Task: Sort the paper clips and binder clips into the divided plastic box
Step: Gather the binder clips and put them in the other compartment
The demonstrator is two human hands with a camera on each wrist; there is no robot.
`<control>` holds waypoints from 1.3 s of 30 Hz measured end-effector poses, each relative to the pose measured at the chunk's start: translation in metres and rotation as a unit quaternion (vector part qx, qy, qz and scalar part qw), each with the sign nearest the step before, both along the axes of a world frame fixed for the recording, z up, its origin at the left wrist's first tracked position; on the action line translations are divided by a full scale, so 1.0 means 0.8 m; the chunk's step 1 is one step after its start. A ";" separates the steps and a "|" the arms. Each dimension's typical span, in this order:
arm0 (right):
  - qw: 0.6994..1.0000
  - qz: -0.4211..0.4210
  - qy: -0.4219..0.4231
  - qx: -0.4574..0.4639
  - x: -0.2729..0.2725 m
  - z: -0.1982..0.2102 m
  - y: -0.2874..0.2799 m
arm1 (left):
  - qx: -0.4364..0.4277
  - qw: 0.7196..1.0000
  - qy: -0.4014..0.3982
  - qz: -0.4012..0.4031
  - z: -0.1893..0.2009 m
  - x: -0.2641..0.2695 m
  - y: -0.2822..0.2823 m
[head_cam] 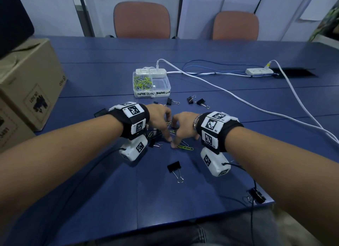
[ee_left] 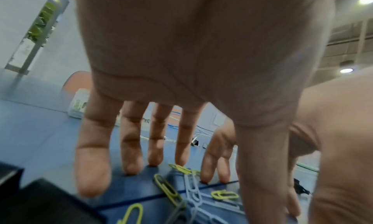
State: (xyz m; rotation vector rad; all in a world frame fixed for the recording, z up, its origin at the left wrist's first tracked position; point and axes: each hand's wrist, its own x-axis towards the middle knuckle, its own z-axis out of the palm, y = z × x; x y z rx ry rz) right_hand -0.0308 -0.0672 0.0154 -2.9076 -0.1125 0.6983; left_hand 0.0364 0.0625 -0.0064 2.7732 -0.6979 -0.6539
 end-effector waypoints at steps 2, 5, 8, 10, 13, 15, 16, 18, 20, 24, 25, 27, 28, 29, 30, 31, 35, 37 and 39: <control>0.999 0.034 0.007 -0.035 -0.002 0.002 0.002 | 0.006 1.000 -0.001 -0.019 -0.001 -0.002 -0.003; 0.997 0.060 -0.021 -0.052 0.001 0.003 0.001 | -0.001 0.999 -0.008 -0.044 0.005 -0.003 -0.007; 0.996 0.051 -0.063 -0.040 0.002 -0.003 -0.002 | -0.018 0.998 -0.007 -0.060 0.008 0.000 -0.002; 0.996 0.032 -0.079 -0.021 0.002 -0.007 -0.006 | -0.031 0.998 -0.010 -0.059 0.007 0.002 0.000; 0.996 0.013 -0.087 0.003 0.001 -0.010 -0.009 | -0.039 0.997 -0.021 -0.056 0.003 0.004 0.003; 0.996 0.005 -0.090 0.009 0.000 -0.010 -0.010 | -0.035 0.997 -0.026 -0.065 0.004 0.003 0.003; 0.996 0.002 -0.091 0.011 0.000 -0.010 -0.010 | -0.032 0.997 -0.032 -0.067 0.004 0.003 0.002; 0.996 0.001 -0.092 0.009 0.000 -0.011 -0.009 | -0.024 0.996 -0.046 -0.071 0.003 0.003 0.000; 0.996 0.009 -0.093 -0.006 0.001 -0.013 -0.007 | -0.010 0.995 -0.061 -0.081 0.003 0.002 -0.003; 0.995 0.011 -0.093 -0.021 0.004 -0.017 -0.005 | 0.008 0.990 -0.092 -0.103 0.002 -0.003 -0.011; 0.996 0.007 -0.091 -0.018 0.005 -0.019 -0.006 | 0.007 0.990 -0.094 -0.104 0.001 -0.003 -0.011; 0.996 -0.005 -0.089 -0.007 0.006 -0.023 -0.008 | -0.002 0.990 -0.093 -0.101 0.000 -0.002 -0.011; 0.996 -0.012 -0.092 -0.003 0.007 -0.025 -0.010 | -0.009 0.991 -0.093 -0.099 0.000 -0.001 -0.010; 0.995 -0.019 -0.095 0.000 0.007 -0.025 -0.010 | -0.016 0.991 -0.091 -0.095 0.000 0.000 -0.009; 0.995 -0.023 -0.099 0.002 0.007 -0.026 -0.011 | -0.024 0.992 -0.087 -0.088 0.001 0.001 -0.007; 0.995 -0.026 -0.100 0.005 0.008 -0.027 -0.011 | -0.033 0.993 -0.082 -0.080 0.002 0.003 -0.005; 0.995 -0.025 -0.101 0.001 0.012 -0.025 -0.012 | -0.090 0.994 -0.049 -0.028 0.006 0.014 0.004; 0.994 -0.030 -0.109 0.011 0.015 -0.023 -0.016 | -0.137 0.990 -0.015 0.009 0.009 0.019 0.010; 0.990 -0.056 -0.121 0.044 0.020 -0.019 -0.022 | -0.203 0.977 0.025 0.054 0.013 0.021 0.015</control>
